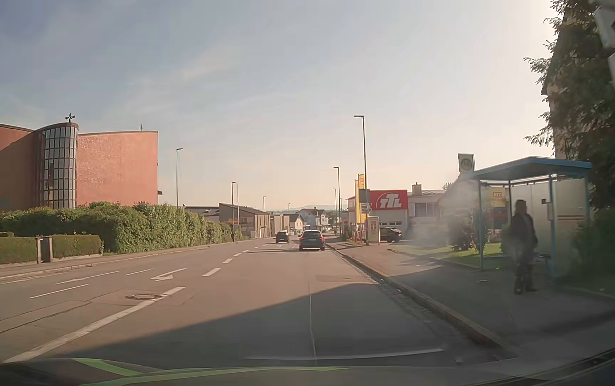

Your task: Follow the waypoints while adhering to traffic rules and regulations

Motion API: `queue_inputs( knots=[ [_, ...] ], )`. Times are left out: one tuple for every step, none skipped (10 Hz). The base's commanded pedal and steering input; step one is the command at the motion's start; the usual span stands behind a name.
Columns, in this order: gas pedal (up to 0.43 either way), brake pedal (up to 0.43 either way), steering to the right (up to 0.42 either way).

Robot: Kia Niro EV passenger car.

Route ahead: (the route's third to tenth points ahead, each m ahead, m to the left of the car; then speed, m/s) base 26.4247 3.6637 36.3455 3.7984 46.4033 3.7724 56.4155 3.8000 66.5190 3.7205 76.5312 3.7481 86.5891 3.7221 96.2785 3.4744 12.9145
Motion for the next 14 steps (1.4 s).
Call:
queue_inputs(
  knots=[
    [0.059, 0.000, 0.000],
    [0.059, 0.000, 0.000],
    [0.067, 0.000, 0.001],
    [0.067, 0.000, 0.001],
    [0.067, 0.000, 0.001],
    [0.079, 0.000, 0.001],
    [0.079, 0.000, 0.001],
    [0.079, 0.000, 0.001],
    [0.079, 0.000, 0.001],
    [0.079, 0.000, 0.000],
    [0.079, 0.000, 0.000],
    [0.079, 0.000, 0.000],
    [0.079, 0.000, 0.000],
    [0.079, 0.000, -0.001]
  ],
)
